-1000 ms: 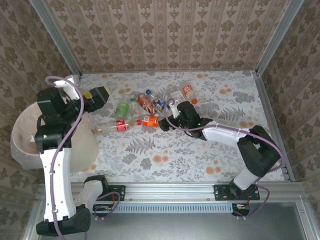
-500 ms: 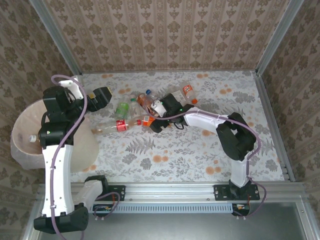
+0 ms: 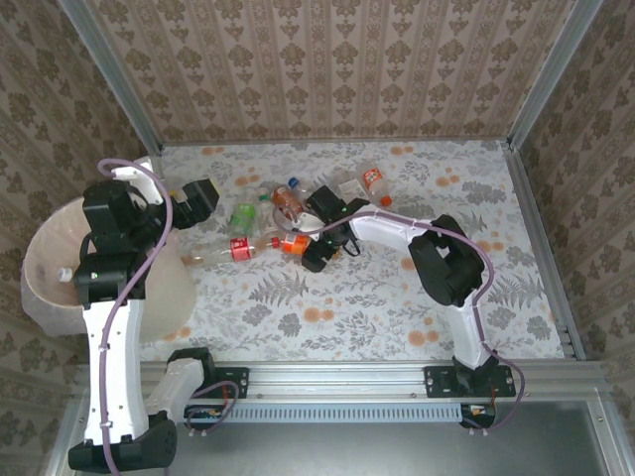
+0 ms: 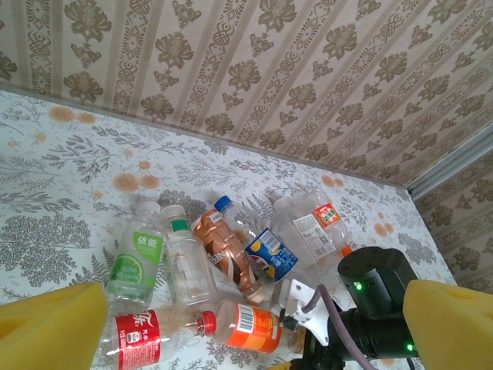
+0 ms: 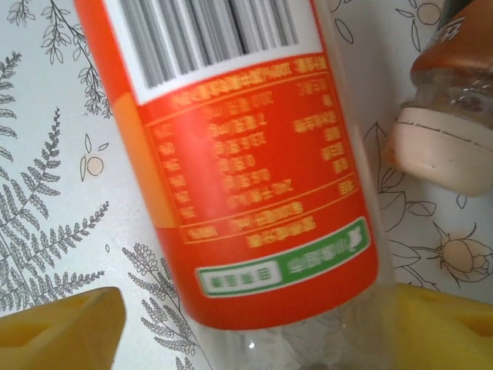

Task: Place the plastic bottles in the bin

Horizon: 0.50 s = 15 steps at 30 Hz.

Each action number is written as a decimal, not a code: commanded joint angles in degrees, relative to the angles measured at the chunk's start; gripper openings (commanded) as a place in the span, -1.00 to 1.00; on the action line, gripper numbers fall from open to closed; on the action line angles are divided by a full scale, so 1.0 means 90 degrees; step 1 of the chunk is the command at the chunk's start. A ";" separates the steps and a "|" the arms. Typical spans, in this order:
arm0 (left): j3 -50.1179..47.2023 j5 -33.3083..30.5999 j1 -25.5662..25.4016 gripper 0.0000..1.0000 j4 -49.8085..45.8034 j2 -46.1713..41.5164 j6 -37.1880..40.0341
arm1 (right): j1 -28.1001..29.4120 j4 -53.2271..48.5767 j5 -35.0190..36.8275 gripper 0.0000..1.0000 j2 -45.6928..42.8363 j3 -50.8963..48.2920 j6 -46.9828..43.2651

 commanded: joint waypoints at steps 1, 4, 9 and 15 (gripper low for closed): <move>-0.0090 -0.0080 -0.0022 1.00 -0.0117 -0.0060 0.0162 | 0.0112 0.0103 0.0473 0.62 -0.0035 -0.0219 0.0031; -0.0100 -0.0051 -0.0023 1.00 -0.0109 -0.0043 0.0147 | 0.0149 0.0327 0.0592 0.50 -0.0026 -0.0389 0.0271; -0.0100 -0.0013 -0.0030 1.00 -0.0107 -0.0038 0.0129 | 0.0223 0.1044 0.1064 0.22 -0.0229 -0.0976 0.0470; -0.0158 0.0169 -0.0031 1.00 0.0031 0.0018 0.0001 | 0.0286 0.2022 0.1198 -0.17 -0.0941 -0.1781 0.0550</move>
